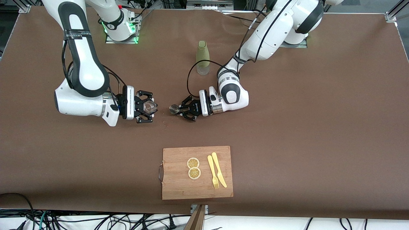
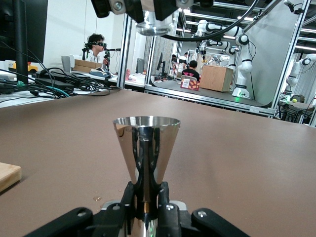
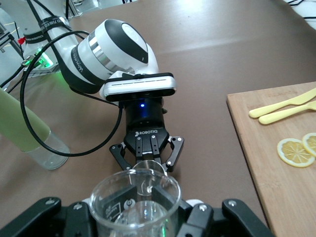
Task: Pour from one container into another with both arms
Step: 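Lift the beaker with the right gripper and bring it under the jigger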
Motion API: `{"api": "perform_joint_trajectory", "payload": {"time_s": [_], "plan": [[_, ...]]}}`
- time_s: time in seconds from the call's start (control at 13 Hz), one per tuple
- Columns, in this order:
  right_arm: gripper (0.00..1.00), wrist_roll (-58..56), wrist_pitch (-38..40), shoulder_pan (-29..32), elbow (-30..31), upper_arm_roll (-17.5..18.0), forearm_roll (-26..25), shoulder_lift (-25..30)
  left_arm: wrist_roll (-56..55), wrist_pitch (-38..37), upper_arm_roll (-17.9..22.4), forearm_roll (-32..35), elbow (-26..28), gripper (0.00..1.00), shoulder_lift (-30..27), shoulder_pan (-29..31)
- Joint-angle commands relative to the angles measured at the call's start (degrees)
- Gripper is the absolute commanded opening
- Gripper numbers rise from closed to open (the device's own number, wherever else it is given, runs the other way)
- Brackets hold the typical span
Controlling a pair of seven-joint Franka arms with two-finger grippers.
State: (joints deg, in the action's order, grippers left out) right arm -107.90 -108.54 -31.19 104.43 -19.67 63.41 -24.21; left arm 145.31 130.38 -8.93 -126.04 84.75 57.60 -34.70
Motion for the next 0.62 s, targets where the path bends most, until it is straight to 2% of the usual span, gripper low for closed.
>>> {"api": "perform_joint_trajectory", "payload": {"time_s": [0.0,0.54], "plan": [[0.22,0.84,-1.33,-1.07,2.54,0.24,-1.36,2.5,1.21,1.9,-0.21,-2.54,-1.6,0.0,0.59,-0.63],[0.22,6.9,-1.06,-4.67,3.15,0.16,-2.41,2.86,1.21,1.9,-0.12,-3.33,-1.6,0.0,0.59,-0.63]]}}
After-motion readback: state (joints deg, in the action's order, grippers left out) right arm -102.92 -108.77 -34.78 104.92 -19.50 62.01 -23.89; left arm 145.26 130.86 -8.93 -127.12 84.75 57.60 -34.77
